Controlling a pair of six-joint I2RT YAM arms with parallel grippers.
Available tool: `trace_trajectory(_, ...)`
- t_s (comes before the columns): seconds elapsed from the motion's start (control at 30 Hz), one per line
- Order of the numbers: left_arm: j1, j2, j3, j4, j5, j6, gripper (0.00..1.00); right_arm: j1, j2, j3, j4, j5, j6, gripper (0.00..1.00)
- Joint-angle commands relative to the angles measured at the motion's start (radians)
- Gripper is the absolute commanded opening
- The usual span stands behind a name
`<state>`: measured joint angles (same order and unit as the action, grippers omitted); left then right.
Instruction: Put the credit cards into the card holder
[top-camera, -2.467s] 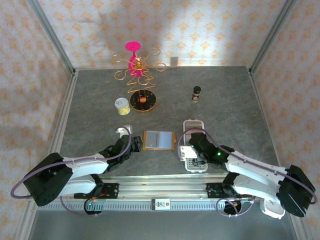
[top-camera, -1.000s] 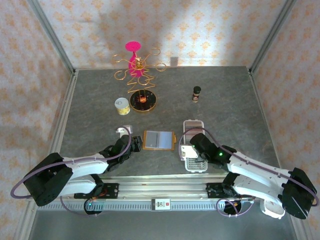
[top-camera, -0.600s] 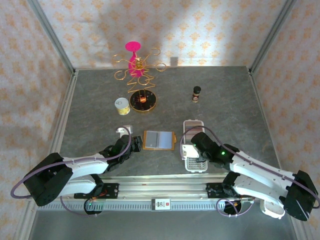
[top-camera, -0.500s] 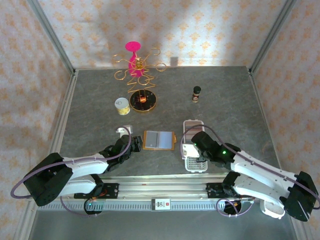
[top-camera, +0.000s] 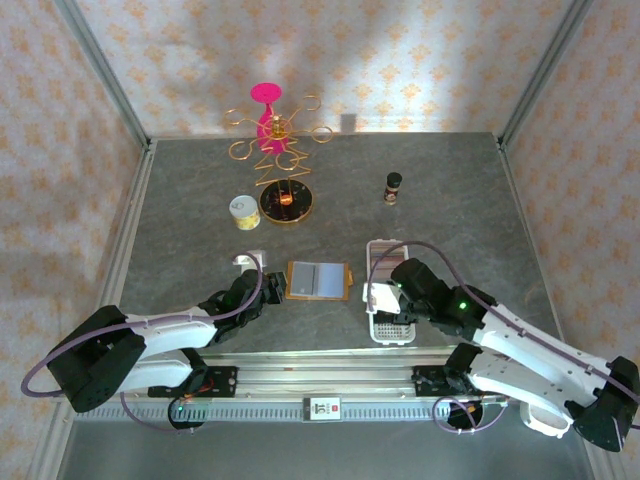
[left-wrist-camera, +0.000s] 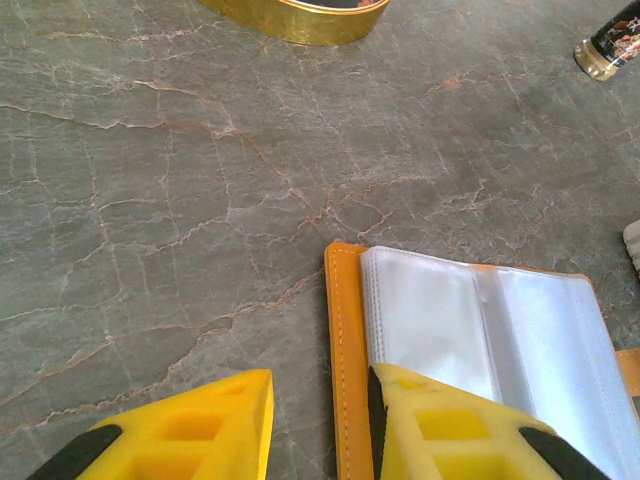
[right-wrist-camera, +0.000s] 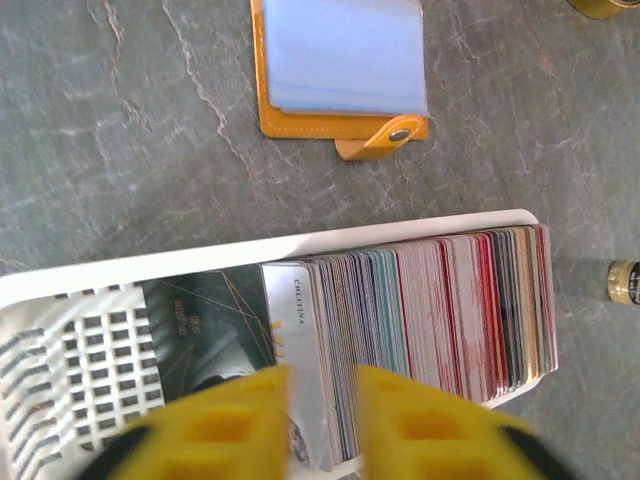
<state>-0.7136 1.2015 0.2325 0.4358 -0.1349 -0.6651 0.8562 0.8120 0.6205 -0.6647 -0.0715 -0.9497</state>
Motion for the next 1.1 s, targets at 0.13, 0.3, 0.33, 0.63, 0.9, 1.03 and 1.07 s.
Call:
trace_trajectory(0.13,0.002,0.017,0.005,0.027,0.011,-0.005,0.32,-0.003,0.063,-0.045,0.059,0.104,-0.037,1.00)
trace_trajectory(0.3,0.003,0.018,0.005,0.025,0.013,-0.002,0.32,-0.005,0.112,-0.089,0.159,0.134,-0.086,1.00)
trace_trajectory(0.33,0.003,0.016,0.006,0.025,0.013,-0.002,0.32,-0.005,0.126,-0.097,0.177,0.144,-0.095,1.00)
trace_trajectory(0.63,0.002,0.006,0.004,0.018,0.017,-0.002,0.32,-0.020,0.251,-0.093,0.228,0.154,-0.118,1.00)
trace_trajectory(0.9,0.002,-0.010,0.001,0.012,0.011,-0.001,0.32,-0.025,0.293,-0.087,0.235,0.161,-0.132,0.98)
trace_trajectory(1.03,0.002,-0.013,-0.001,0.012,0.008,-0.001,0.32,-0.029,0.303,-0.087,0.253,0.195,-0.140,0.90)
trace_trajectory(1.07,0.003,-0.013,-0.001,0.012,0.009,-0.001,0.32,-0.029,0.302,-0.084,0.254,0.201,-0.143,0.88)
